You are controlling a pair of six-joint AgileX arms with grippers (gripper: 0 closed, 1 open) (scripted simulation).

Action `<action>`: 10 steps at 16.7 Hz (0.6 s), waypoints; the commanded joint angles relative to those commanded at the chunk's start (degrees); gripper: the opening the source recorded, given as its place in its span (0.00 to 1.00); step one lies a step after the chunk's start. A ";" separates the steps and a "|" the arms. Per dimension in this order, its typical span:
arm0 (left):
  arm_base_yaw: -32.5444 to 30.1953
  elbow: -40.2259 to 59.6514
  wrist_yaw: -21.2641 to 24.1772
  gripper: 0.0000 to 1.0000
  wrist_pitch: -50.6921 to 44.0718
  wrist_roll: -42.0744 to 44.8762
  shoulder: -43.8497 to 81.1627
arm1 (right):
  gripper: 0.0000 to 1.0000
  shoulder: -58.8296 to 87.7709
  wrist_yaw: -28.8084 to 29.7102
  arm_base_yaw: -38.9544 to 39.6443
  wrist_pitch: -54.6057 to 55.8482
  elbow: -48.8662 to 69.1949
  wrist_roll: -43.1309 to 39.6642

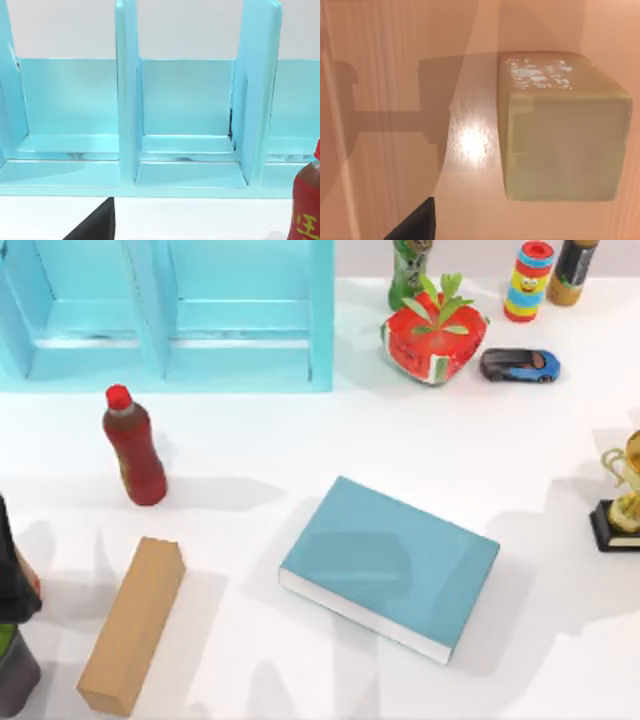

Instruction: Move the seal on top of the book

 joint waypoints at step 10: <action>0.00 0.00 0.00 1.00 0.00 0.00 0.00 | 1.00 4.82 0.03 -0.04 20.31 -15.37 0.12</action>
